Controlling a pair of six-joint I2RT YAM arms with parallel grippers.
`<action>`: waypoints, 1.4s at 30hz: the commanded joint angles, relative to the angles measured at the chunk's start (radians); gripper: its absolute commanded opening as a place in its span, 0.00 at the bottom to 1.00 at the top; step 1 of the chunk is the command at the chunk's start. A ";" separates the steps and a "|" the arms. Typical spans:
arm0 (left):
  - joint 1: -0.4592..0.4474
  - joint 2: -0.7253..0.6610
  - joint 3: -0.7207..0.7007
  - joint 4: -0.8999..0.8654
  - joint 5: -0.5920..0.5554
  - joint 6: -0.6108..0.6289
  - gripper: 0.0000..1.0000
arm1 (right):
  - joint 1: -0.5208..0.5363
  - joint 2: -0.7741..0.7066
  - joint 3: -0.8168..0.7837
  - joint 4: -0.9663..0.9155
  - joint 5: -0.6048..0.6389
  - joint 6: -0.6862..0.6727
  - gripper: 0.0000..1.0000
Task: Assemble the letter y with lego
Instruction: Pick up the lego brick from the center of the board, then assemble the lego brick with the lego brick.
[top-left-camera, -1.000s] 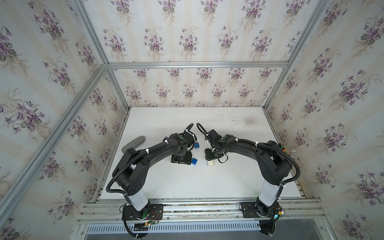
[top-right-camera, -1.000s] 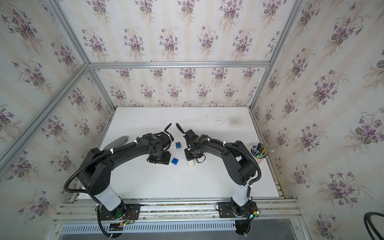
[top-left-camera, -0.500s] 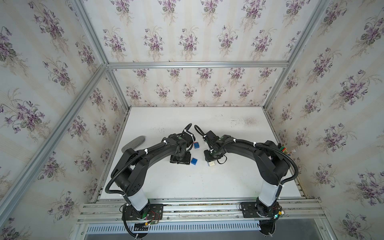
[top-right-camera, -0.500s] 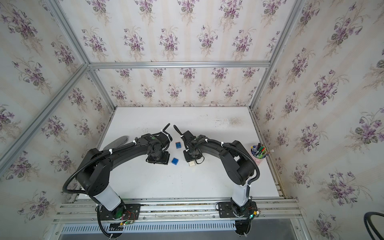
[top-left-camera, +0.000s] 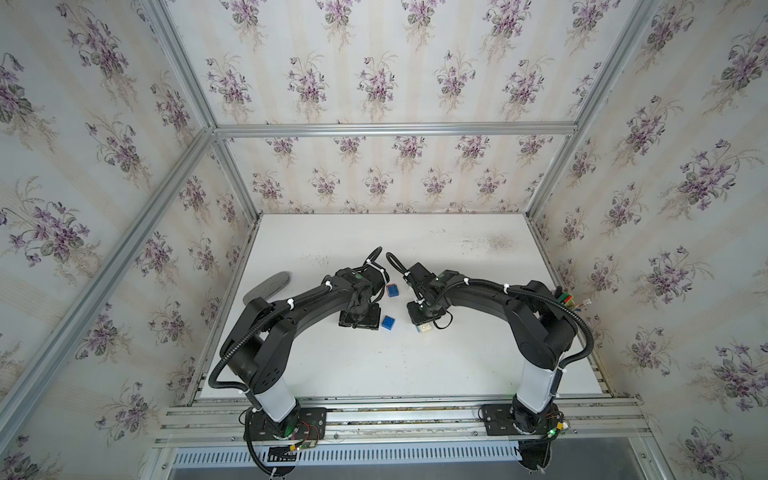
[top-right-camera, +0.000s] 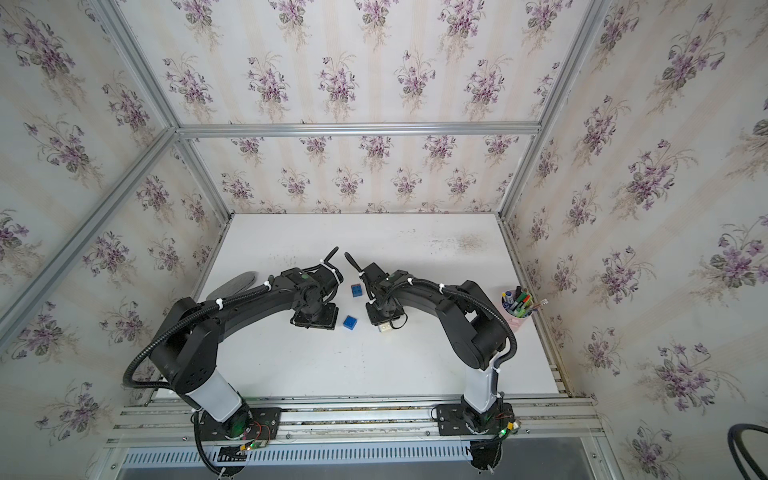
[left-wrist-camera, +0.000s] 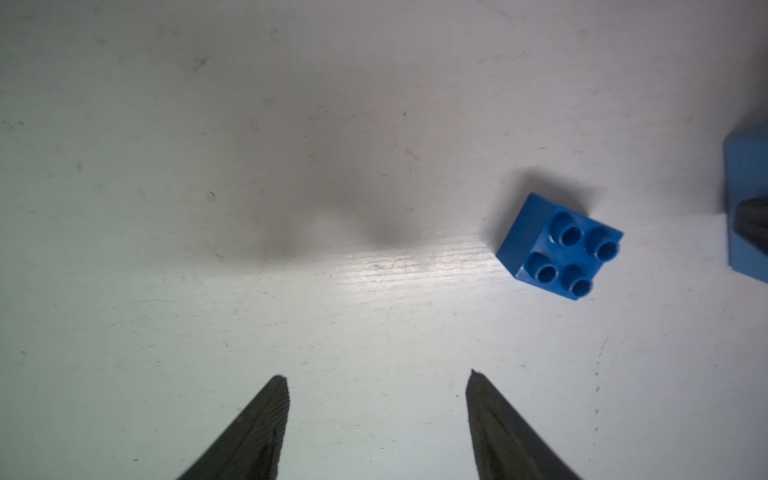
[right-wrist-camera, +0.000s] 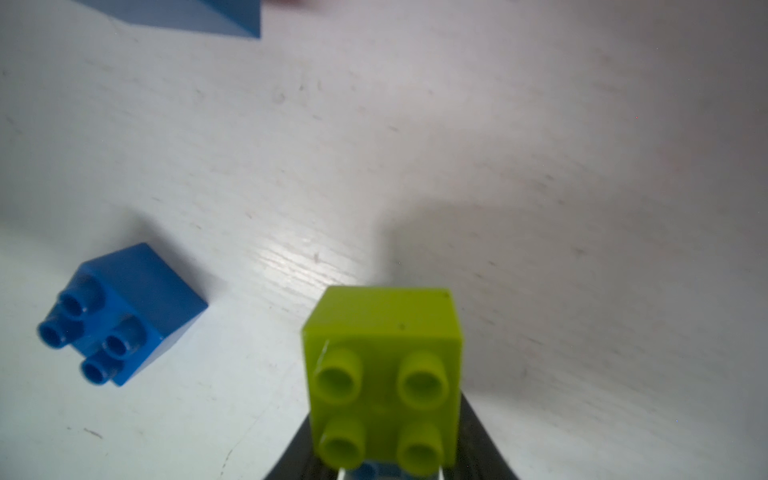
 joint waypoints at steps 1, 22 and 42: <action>0.002 -0.012 -0.007 -0.002 -0.002 -0.014 0.70 | 0.004 -0.004 0.014 -0.020 0.009 -0.003 0.36; 0.121 -0.257 -0.324 0.217 0.362 -0.064 0.71 | 0.059 0.008 0.222 -0.057 -0.128 -0.311 0.32; 0.170 -0.369 -0.469 0.240 0.517 -0.076 0.71 | 0.146 0.099 0.291 -0.087 -0.020 -0.465 0.33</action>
